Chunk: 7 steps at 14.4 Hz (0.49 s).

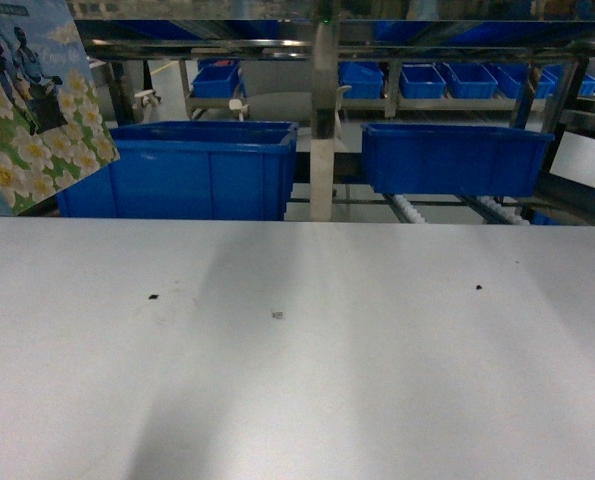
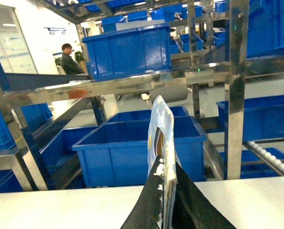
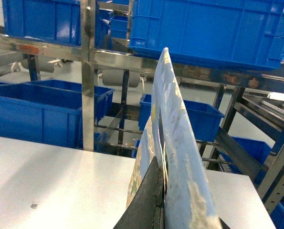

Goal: Move flower gift bag to table near conveyor

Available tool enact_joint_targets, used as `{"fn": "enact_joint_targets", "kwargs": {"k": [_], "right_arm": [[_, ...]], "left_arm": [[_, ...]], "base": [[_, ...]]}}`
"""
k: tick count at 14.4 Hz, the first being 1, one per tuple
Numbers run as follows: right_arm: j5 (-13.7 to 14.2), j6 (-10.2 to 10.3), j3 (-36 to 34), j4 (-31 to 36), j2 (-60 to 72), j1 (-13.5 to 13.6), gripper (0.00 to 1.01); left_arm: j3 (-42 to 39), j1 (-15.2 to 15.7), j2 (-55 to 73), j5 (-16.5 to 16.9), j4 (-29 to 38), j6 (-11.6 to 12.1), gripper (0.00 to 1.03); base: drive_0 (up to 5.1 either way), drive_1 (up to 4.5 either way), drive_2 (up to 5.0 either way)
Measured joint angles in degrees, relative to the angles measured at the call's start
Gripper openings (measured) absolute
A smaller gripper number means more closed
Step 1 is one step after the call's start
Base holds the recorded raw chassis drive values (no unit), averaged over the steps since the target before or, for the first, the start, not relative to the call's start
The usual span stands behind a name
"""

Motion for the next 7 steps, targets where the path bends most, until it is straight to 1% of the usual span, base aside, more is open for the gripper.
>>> {"fn": "enact_joint_targets", "kwargs": {"k": [2, 6, 7], "right_arm": [[-0.31, 0.0, 0.0, 0.2, -0.02, 0.09, 0.02], [0.0, -0.02, 0.0, 0.07, 0.09, 0.0, 0.02], [0.04, -0.02, 0.0, -0.17, 0.11, 0.0, 0.02]], "left_arm": [[0.0, 0.5, 0.0, -0.48, -0.07, -0.02, 0.02], [0.0, 0.2, 0.0, -0.31, -0.11, -0.02, 0.02], [0.0, 0.02, 0.0, 0.0, -0.2, -0.02, 0.02]], "base": [[0.0, 0.0, 0.0], [0.0, 0.0, 0.0], [0.0, 4.2, -4.2]]}}
